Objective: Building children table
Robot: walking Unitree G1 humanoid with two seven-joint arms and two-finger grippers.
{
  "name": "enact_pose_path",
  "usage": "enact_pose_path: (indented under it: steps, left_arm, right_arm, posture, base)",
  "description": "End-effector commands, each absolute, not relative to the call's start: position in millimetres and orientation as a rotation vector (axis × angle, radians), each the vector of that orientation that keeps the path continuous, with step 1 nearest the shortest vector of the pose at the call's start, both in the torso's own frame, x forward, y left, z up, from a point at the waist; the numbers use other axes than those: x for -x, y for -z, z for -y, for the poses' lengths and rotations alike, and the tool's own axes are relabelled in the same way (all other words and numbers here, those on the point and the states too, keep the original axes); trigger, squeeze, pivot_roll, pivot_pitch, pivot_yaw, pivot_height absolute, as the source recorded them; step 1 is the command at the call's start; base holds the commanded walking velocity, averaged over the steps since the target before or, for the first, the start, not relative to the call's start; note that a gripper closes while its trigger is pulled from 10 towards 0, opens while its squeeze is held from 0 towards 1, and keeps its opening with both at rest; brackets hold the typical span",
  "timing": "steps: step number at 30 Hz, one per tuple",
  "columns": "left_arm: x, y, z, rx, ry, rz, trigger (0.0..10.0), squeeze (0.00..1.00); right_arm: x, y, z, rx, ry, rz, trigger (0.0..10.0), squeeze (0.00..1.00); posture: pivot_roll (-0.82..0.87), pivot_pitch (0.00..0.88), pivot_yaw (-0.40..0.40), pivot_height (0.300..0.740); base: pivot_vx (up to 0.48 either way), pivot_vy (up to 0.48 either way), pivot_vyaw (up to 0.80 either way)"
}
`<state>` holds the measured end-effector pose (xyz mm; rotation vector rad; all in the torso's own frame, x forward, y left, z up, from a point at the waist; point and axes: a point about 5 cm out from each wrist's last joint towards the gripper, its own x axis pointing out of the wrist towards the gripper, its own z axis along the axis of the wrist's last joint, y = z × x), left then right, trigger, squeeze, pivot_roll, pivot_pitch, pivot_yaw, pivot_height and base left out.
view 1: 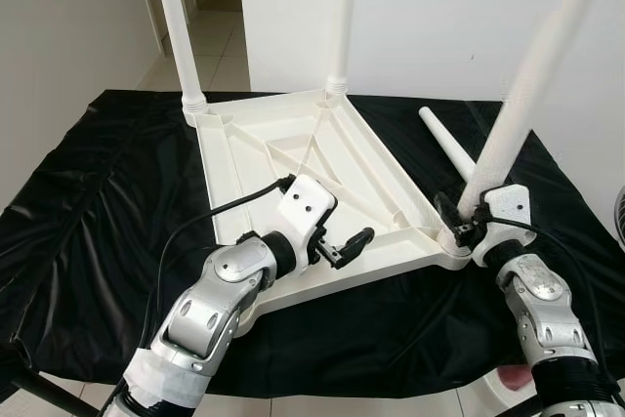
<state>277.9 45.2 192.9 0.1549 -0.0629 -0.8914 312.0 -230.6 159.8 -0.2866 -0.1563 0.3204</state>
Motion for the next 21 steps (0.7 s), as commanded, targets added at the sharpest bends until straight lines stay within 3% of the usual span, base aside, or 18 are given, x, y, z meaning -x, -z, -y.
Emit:
enact_pose_path:
  steps: [1, 12, 21]
  left_arm:
    - [-275, -195, -44, -0.151, 0.907, 0.065, 10.0, 0.00]
    - [-274, -195, -44, -0.150, 0.910, 0.063, 10.0, 0.00]
    - [-274, -196, -45, -0.154, 0.910, 0.062, 10.0, 0.00]
  right_arm:
    - [-308, -146, 222, 0.293, -0.395, 0.101, 10.0, 0.00]
    - [-302, -133, 225, 0.398, -0.430, 0.084, 10.0, 0.00]
    - [-306, -119, 228, 0.255, -0.388, 0.014, 10.0, 0.00]
  posture:
    - [-0.04, 0.024, 0.024, 0.740]
    - [-0.03, 0.027, 0.032, 0.740]
    - [-0.03, 0.036, 0.033, 0.740]
  base:
    - [0.000, 0.000, 0.00]
    - [0.000, 0.000, 0.00]
    - [0.000, 0.000, 0.00]
